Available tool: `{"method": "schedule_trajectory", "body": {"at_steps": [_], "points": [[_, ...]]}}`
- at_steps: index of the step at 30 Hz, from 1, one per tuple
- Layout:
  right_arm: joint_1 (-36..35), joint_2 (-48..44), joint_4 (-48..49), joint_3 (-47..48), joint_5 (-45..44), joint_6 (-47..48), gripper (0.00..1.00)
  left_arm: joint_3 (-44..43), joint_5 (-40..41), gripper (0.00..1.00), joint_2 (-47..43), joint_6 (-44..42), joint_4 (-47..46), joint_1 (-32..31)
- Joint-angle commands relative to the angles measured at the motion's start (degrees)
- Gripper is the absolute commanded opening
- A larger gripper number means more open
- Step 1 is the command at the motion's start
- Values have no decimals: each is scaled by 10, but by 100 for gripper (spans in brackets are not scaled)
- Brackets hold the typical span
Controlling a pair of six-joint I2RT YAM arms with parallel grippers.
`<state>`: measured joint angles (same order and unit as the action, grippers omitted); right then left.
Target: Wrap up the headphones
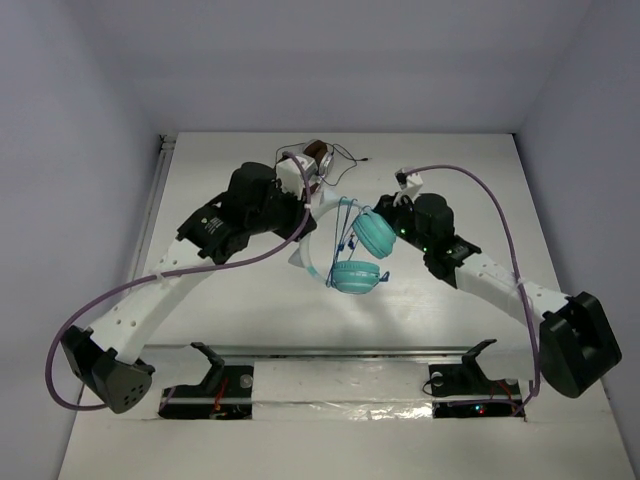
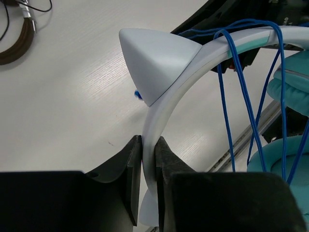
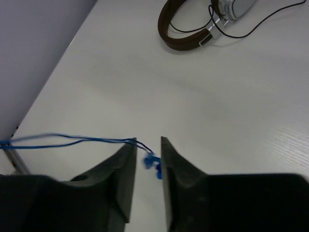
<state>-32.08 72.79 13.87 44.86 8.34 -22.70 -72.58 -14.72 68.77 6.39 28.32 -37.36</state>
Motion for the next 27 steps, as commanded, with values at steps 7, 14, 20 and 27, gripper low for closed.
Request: {"method": "schedule_trajectory", "body": {"at_steps": [7,14,20,27], "points": [[24,28,178,-41,157,-19,46,-121,17,0,14,19,17,4],[24,31,215,-63,135,-25,53,-148,17,0,28,31,18,9],[24,31,230,-70,153,-23,54,-170,9,0,35,42,24,9],[24,-13,216,-92,128,-38,40,-201,27,0,34,56,34,9]]}}
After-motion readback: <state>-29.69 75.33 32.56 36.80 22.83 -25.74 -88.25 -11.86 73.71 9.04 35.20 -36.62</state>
